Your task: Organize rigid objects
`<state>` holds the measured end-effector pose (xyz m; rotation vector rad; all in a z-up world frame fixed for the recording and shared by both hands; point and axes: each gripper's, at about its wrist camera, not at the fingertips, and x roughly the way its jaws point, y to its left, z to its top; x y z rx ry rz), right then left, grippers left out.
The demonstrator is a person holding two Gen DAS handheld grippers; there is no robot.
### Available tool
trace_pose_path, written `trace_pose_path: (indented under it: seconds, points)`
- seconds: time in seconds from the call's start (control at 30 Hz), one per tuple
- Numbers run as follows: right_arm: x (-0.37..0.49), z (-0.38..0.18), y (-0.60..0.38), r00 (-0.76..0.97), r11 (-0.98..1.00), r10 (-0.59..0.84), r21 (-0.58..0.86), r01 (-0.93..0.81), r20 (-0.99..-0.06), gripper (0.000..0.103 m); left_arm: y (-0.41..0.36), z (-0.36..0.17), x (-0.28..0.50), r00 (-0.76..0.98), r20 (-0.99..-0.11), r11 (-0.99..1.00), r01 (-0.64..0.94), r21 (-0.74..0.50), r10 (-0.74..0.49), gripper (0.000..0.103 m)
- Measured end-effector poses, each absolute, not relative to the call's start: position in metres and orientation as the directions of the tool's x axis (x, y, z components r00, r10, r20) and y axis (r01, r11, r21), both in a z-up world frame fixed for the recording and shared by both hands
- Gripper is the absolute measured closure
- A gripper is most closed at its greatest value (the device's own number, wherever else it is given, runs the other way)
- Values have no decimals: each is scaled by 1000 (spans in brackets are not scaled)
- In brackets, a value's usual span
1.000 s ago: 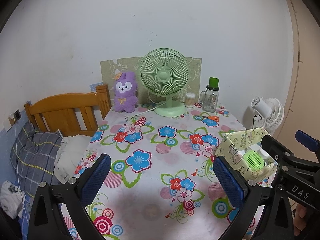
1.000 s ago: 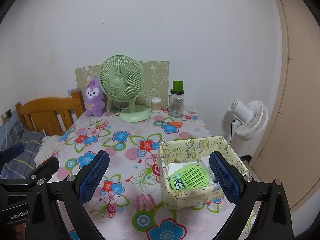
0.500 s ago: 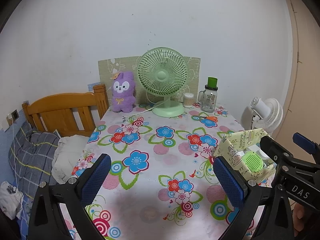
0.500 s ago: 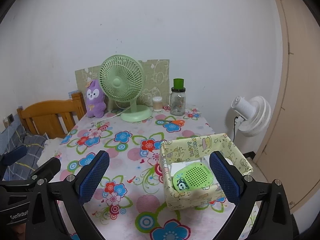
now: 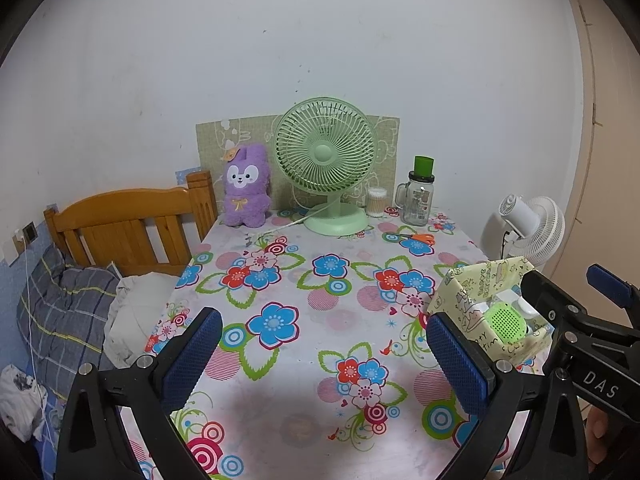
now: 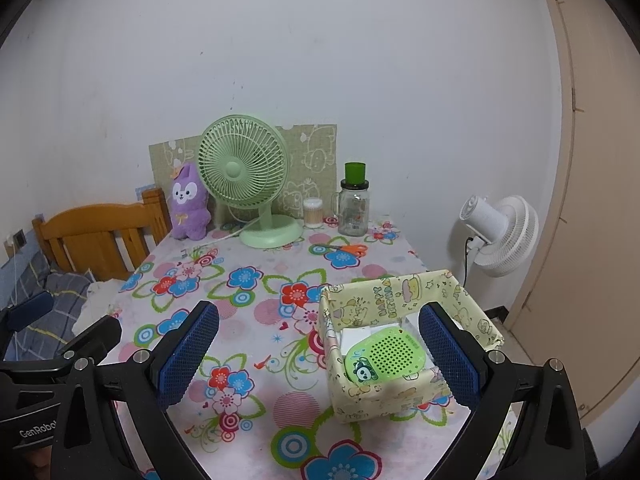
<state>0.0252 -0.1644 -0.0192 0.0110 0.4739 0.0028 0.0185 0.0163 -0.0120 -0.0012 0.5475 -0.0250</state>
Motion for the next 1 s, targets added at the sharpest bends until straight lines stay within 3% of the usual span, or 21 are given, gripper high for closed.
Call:
trace_pose_path:
  seconds: [1.0]
  points:
    - [22, -18, -167, 893, 999, -24, 14, 34, -449, 2, 19, -10, 20, 857, -514, 999, 43, -5, -39, 0]
